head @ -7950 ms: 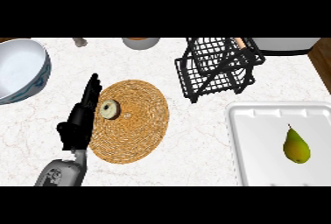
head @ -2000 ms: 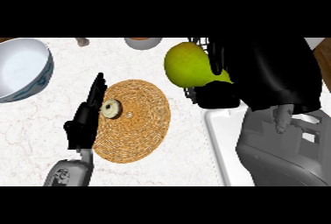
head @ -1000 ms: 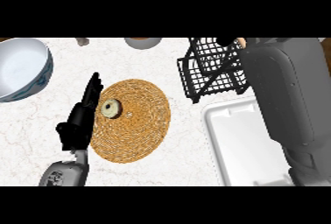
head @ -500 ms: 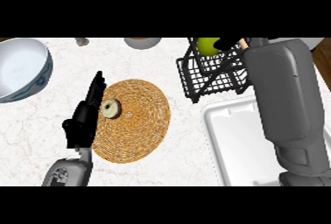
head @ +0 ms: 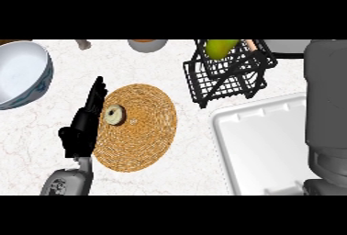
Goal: Pick the pear from the tray and place it in the tiered basket
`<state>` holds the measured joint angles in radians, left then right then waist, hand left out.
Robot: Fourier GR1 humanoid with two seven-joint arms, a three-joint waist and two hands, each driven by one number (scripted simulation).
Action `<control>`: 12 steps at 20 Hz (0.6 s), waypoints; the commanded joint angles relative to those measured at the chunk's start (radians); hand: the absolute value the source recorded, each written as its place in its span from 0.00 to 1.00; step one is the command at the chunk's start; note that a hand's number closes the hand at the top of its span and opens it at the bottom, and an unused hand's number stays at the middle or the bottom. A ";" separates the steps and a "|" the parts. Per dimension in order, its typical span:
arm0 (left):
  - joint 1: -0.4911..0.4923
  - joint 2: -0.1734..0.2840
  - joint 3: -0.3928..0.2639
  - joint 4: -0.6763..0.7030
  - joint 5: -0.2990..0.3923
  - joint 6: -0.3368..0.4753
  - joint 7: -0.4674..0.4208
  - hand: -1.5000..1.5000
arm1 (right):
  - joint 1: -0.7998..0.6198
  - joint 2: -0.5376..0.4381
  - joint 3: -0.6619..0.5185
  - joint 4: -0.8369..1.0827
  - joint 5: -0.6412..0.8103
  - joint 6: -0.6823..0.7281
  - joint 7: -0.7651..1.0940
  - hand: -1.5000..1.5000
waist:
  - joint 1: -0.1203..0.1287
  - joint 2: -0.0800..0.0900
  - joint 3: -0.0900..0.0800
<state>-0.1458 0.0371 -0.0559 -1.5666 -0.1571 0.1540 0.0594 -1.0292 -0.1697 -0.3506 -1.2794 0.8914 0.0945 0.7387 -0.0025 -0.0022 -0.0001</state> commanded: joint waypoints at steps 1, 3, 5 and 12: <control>0.015 -0.003 0.000 -0.021 -0.015 0.020 0.014 0.50 | 0.086 -0.053 -0.102 -0.113 -0.078 -0.003 0.024 0.00 | -0.013 -0.004 0.001; 0.015 0.016 0.021 -0.020 0.006 0.000 0.019 0.50 | 0.111 -0.097 -0.170 -0.180 -0.134 0.036 0.055 0.00 | -0.024 -0.007 0.001; 0.042 -0.018 -0.011 -0.005 -0.018 0.024 -0.017 0.50 | 0.201 -0.116 -0.225 -0.258 -0.200 0.071 0.036 0.00 | -0.033 -0.008 0.001; 0.016 0.018 0.030 -0.001 0.015 -0.009 -0.017 0.50 | 0.515 -0.198 -0.466 -0.492 -0.514 0.288 -0.079 0.00 | -0.038 -0.006 0.001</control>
<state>-0.1152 0.0452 -0.0385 -1.5810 -0.1576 0.1624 0.0542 -0.6624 -0.3269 -0.6991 -1.6653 0.5198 0.2905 0.7117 -0.0392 -0.0102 0.0011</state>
